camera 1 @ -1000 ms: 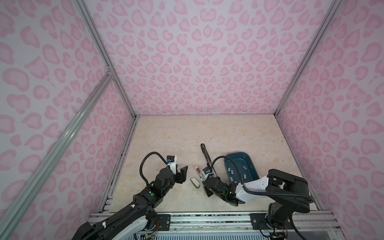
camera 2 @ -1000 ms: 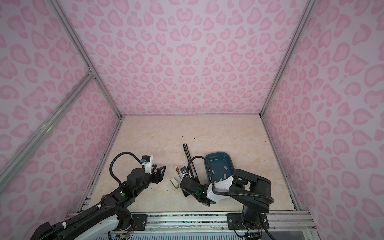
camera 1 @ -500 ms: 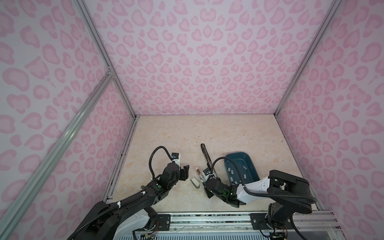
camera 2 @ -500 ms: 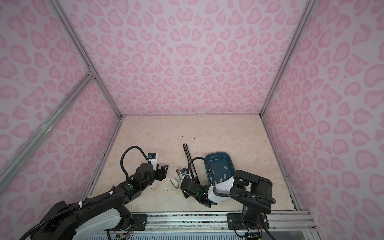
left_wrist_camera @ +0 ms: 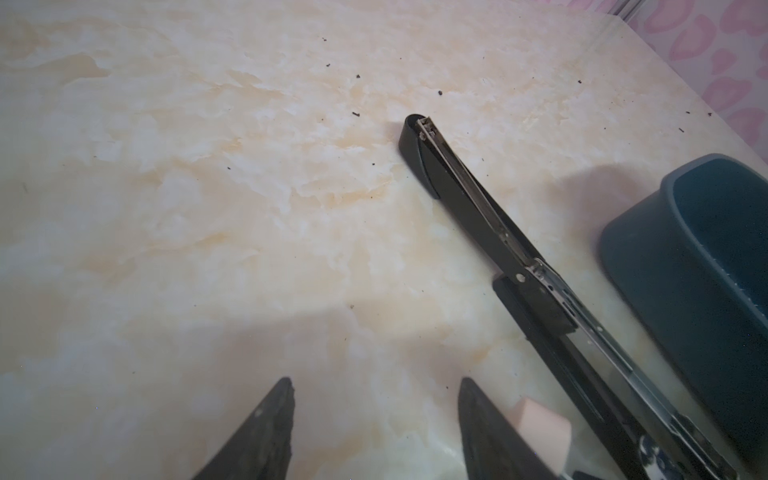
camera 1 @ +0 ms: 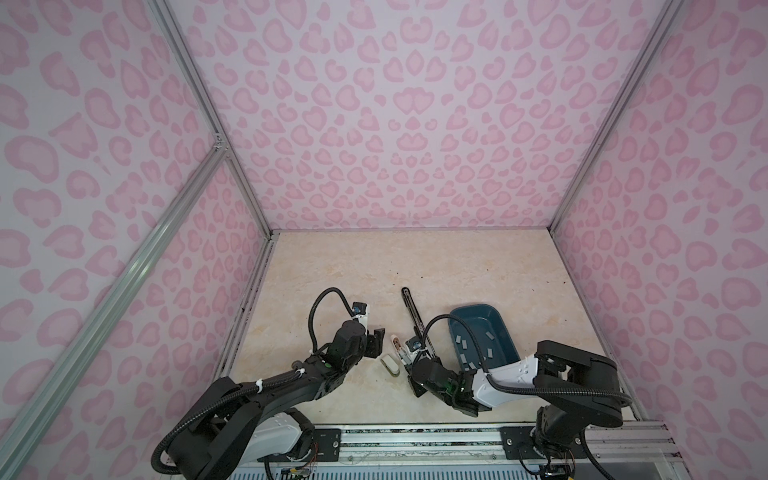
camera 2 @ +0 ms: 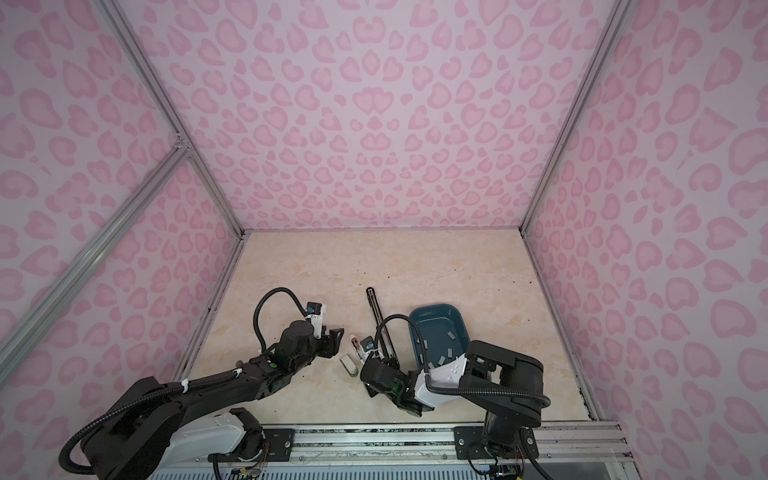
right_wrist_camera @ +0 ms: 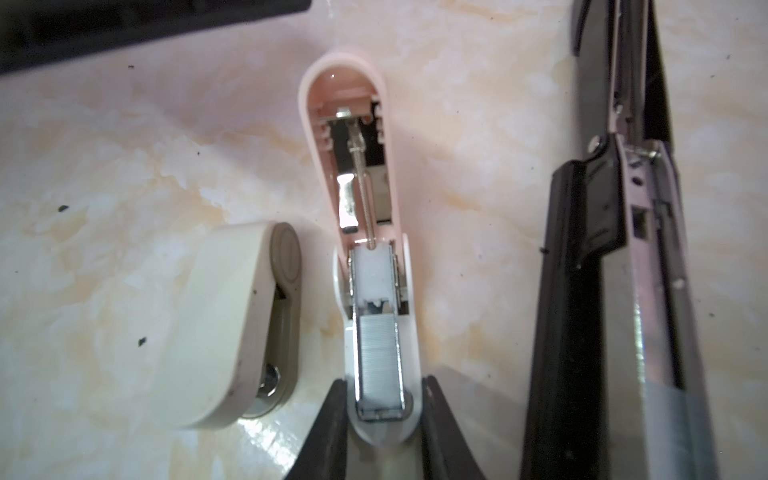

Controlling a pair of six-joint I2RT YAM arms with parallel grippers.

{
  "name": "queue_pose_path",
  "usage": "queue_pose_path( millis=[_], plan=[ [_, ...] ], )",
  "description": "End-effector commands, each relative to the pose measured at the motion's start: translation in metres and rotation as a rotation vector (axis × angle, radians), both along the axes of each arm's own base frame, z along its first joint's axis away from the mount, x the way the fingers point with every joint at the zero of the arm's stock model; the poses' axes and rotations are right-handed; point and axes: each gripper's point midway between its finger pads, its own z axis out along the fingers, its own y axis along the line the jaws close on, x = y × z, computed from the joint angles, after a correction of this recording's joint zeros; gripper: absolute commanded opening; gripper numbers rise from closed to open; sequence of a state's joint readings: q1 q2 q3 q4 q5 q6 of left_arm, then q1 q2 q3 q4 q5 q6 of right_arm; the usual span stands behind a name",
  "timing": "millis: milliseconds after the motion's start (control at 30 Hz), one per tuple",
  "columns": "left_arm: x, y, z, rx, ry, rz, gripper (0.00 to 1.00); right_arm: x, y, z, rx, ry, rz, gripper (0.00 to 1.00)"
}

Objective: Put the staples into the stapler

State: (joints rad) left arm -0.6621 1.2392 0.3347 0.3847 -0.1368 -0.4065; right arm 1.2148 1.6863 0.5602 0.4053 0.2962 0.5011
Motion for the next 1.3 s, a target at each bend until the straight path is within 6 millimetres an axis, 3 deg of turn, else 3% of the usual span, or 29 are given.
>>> queue_pose_path(
  millis=[0, 367, 667, 867, 1100, 1267],
  plan=[
    [0.007, -0.015, 0.010, -0.032, -0.037, -0.052, 0.64, -0.007, -0.009, -0.016, -0.061, 0.044, 0.013, 0.20],
    [-0.016, -0.055, 0.006, -0.069, -0.036, -0.338, 0.61, -0.004, -0.006, -0.013, -0.047, 0.039, -0.010, 0.19],
    [-0.040, -0.065, 0.001, -0.033, -0.112, -0.488, 0.60, -0.001, -0.012, -0.006, -0.032, 0.024, -0.035, 0.23],
    [-0.043, -0.073, 0.001, 0.022, -0.158, -0.506, 0.59, -0.001, -0.011, -0.001, -0.016, 0.025, -0.040, 0.25],
    [-0.040, -0.071, -0.008, 0.062, -0.156, -0.492, 0.58, -0.001, -0.014, 0.008, -0.001, 0.010, -0.044, 0.41],
    [-0.036, -0.074, -0.009, 0.072, -0.152, -0.488, 0.58, -0.001, -0.020, 0.025, 0.012, -0.007, -0.055, 0.46]
  ],
)
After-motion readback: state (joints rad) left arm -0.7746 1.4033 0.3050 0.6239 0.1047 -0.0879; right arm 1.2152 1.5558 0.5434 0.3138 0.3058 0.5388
